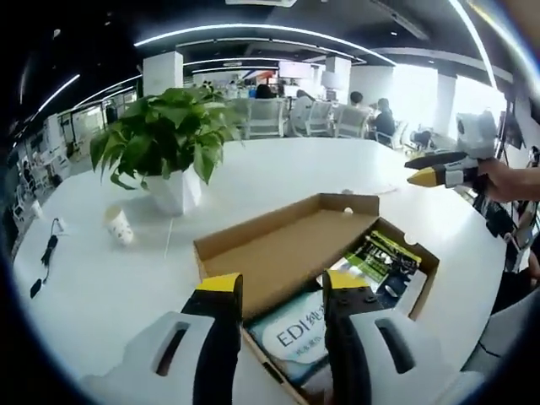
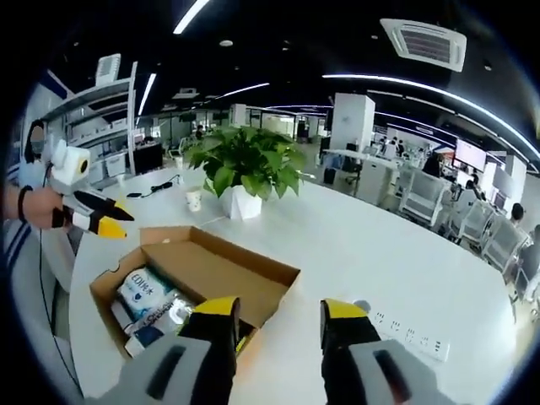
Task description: Operate the shoe box by opening the lid, removing the specified soft item, and placing it in the target area until the item is outside and the box remains undamaged.
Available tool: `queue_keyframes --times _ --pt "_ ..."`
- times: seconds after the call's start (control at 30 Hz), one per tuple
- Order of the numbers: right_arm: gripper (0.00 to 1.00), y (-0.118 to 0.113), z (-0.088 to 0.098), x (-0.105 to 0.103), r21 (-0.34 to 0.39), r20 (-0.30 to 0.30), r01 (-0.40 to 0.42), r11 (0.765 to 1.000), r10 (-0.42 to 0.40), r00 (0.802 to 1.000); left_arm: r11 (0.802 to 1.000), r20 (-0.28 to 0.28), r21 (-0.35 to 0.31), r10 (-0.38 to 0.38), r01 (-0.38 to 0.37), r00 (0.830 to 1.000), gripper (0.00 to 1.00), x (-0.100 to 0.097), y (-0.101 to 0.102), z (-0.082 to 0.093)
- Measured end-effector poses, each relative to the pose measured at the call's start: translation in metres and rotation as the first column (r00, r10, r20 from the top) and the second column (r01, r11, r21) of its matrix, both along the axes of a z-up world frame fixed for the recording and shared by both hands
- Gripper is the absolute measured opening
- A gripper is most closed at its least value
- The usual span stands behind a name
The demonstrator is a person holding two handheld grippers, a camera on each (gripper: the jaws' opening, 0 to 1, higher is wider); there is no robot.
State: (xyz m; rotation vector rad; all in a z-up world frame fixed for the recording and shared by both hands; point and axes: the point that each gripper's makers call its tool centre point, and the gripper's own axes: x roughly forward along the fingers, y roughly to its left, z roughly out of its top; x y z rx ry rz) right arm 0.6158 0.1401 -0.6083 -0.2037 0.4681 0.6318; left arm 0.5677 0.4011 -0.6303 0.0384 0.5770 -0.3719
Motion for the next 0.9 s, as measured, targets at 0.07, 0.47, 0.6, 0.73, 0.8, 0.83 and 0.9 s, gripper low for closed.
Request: queue_keyframes --times 0.07,0.47,0.6,0.73,0.8,0.83,0.9 --pt "0.37 0.001 0.000 -0.010 -0.002 0.003 -0.008 1.000 0.008 1.000 1.000 -0.013 -0.010 -0.008 0.008 1.000 0.39 -0.007 -0.007 -0.005" --pt "0.38 -0.003 -0.001 -0.037 0.008 -0.006 -0.011 1.000 0.011 1.000 0.997 -0.087 -0.041 -0.065 0.062 0.994 0.39 -0.047 -0.048 -0.030" --pt "0.38 -0.002 -0.001 -0.042 0.012 -0.007 -0.012 1.000 0.012 1.000 0.996 -0.118 -0.053 -0.073 0.067 0.990 0.39 -0.058 -0.056 -0.038" --pt "0.38 -0.002 -0.001 -0.044 0.017 -0.009 -0.012 1.000 0.012 1.000 0.994 -0.160 -0.075 -0.086 0.075 0.983 0.39 -0.067 -0.068 -0.049" --pt "0.38 -0.001 -0.002 -0.046 0.017 -0.009 -0.014 1.000 0.014 1.000 0.993 -0.190 -0.098 -0.086 0.068 0.978 0.39 -0.071 -0.074 -0.055" --pt "0.38 -0.001 -0.001 -0.047 0.016 -0.008 -0.016 1.000 0.016 1.000 0.992 -0.209 -0.106 -0.090 0.069 0.974 0.39 -0.071 -0.077 -0.060" --pt "0.38 -0.001 -0.001 -0.049 0.011 -0.003 -0.022 1.000 0.022 1.000 0.992 -0.226 -0.112 -0.087 0.063 0.970 0.38 -0.072 -0.080 -0.066"
